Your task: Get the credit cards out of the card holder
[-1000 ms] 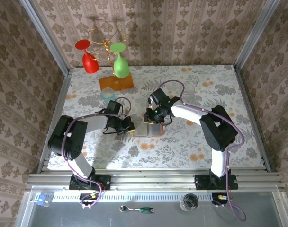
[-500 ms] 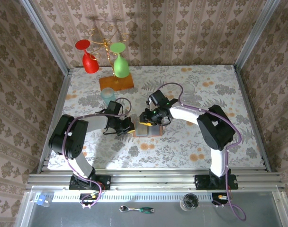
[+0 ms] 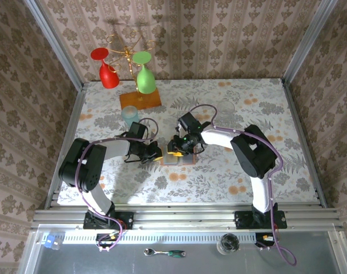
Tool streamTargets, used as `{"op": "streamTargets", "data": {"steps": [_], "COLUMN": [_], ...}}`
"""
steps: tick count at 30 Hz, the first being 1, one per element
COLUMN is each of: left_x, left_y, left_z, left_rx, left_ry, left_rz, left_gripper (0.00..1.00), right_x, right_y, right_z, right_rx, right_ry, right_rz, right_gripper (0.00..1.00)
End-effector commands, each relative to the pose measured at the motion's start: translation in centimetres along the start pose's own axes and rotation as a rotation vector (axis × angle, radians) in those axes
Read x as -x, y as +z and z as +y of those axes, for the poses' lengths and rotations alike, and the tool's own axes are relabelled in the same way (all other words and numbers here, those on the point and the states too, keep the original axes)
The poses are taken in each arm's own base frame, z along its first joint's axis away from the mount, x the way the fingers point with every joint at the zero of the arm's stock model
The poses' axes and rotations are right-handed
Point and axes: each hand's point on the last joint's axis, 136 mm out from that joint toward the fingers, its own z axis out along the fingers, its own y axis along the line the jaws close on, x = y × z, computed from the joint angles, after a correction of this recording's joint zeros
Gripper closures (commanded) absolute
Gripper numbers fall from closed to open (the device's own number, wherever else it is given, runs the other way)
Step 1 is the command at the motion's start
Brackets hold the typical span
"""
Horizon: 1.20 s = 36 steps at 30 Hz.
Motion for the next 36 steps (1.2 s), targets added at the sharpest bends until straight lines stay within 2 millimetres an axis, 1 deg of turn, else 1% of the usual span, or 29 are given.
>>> {"op": "streamTargets", "data": {"steps": [1,9,18,22,30,33,36], "left_x": [-0.9,-0.9,-0.9,-0.9,-0.7,-0.3,0.5], "left_y": [0.6,0.5,0.5,0.6,0.4,-0.1,-1.1], "left_z": [1.3,1.5,1.5,1.6,1.4,1.0,0.1], "left_rx": [0.028,0.034,0.037,0.039,0.036,0.025,0.001], "left_ry": [-0.025,-0.027,-0.025,-0.026,-0.022,-0.016,-0.008], "left_rz": [0.035,0.039,0.044,0.047,0.043,0.027,-0.004], "left_gripper": [1.0,1.0,1.0,1.0,1.0,1.0,1.0], "right_x": [-0.5,-0.4,-0.4,-0.5,-0.4,-0.4,-0.4], "right_y": [0.3,-0.9,-2.1,-2.1,-2.2,-2.0,-1.9], "right_z": [-0.4,-1.6,-2.2,-2.8,-3.2,-3.4,-3.5], "right_rx": [-0.026,-0.109,-0.135,-0.142,-0.139,-0.13,-0.114], "right_ry": [0.02,0.005,0.004,0.011,0.017,0.026,0.039], "right_rz": [0.023,-0.01,-0.039,-0.035,-0.039,-0.039,-0.041], "right_gripper": [0.66,0.66,0.66,0.66,0.66,0.66,0.66]}}
